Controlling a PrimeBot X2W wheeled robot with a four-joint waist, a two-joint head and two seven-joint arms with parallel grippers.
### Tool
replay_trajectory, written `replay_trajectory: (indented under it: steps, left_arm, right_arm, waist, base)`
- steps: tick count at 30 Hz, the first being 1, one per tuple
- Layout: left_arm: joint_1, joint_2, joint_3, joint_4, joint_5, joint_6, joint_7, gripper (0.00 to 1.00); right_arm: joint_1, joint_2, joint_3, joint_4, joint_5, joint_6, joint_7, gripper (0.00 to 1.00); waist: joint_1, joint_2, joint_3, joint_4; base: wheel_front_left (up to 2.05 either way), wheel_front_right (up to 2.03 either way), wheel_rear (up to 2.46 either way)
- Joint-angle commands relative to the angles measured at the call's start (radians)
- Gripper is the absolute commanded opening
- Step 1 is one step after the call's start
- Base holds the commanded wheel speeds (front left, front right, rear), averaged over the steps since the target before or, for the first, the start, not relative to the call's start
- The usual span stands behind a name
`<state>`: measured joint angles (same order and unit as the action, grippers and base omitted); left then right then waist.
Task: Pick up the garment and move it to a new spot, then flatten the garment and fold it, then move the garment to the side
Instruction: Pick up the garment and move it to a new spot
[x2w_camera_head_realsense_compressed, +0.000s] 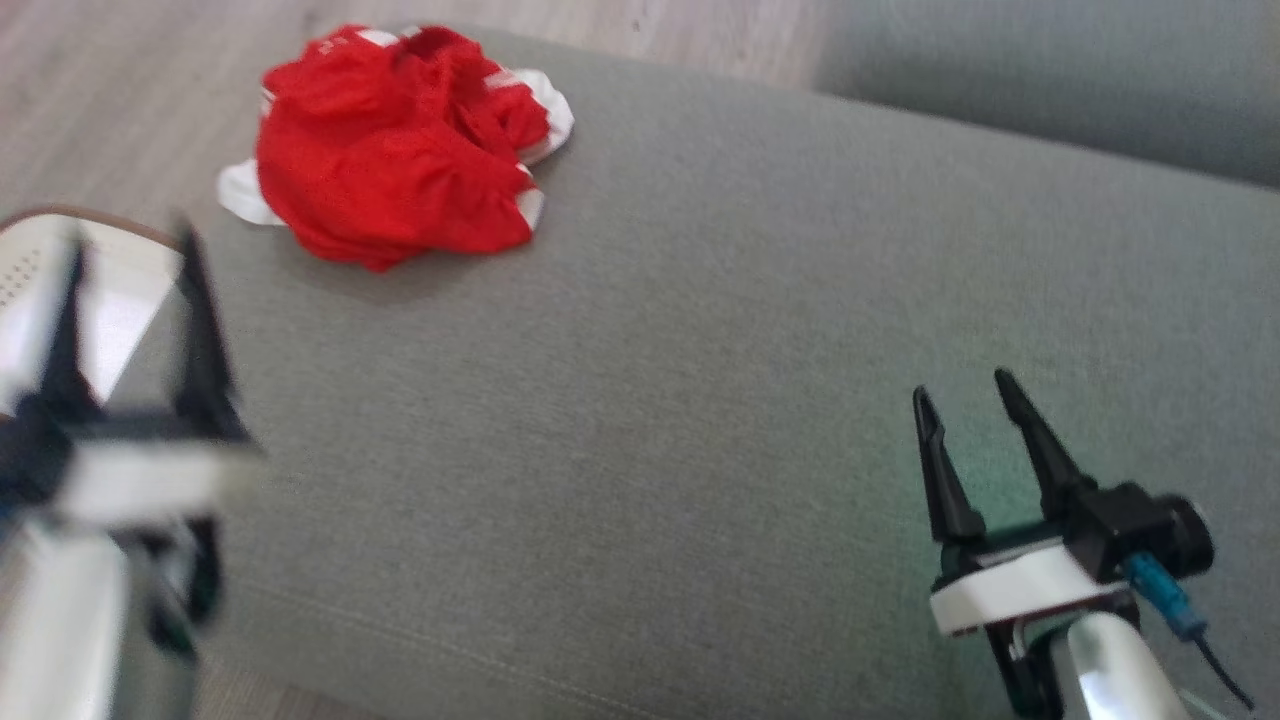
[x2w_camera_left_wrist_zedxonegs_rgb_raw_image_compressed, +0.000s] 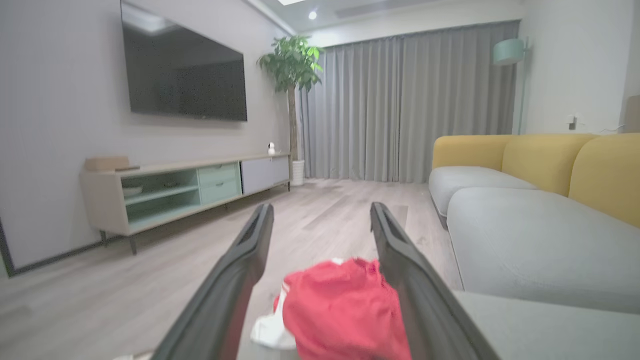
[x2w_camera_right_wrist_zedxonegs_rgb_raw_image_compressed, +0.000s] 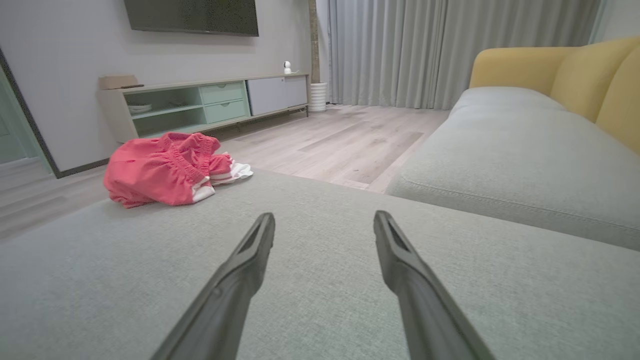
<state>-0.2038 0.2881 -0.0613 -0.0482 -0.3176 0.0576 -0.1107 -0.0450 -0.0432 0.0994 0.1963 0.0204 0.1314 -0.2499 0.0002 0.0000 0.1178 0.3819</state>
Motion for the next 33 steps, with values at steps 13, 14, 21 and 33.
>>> replay_trajectory:
  steps: [13, 14, 21, 33]
  left_arm:
    - [-0.520, 0.194, 0.084, 0.296, -0.049, -0.085, 0.148, 1.00]
    - [-0.540, 0.202, 0.082, 0.337, -0.049, -0.089, 0.159, 1.00]
    - [-0.631, 0.230, 0.075, 0.584, -0.067, -0.104, 0.225, 1.00]
    - [-0.746, 0.245, 0.068, 0.796, -0.056, -0.060, 0.219, 0.99]
  right_arm:
    - [-0.188, -0.007, 0.068, -0.098, -0.098, -0.001, 0.010, 1.00]
    - [-0.194, -0.007, 0.070, -0.103, -0.101, -0.001, 0.010, 1.00]
    - [-0.206, -0.007, 0.057, -0.145, -0.120, -0.001, 0.016, 1.00]
    - [-0.207, -0.007, 0.047, -0.182, -0.133, -0.001, 0.019, 1.00]
  waist:
    - [-0.0002, 0.0000, 0.289, -0.199]
    - [-0.0002, 0.0000, 0.306, -0.212]
    - [-0.0002, 0.0000, 0.408, -0.273]
    - [-0.0002, 0.0000, 0.475, -0.295]
  base:
    - [0.00, 0.00, 0.00]
    - [0.00, 0.00, 0.00]
    - [0.00, 0.00, 0.00]
    - [0.00, 0.00, 0.00]
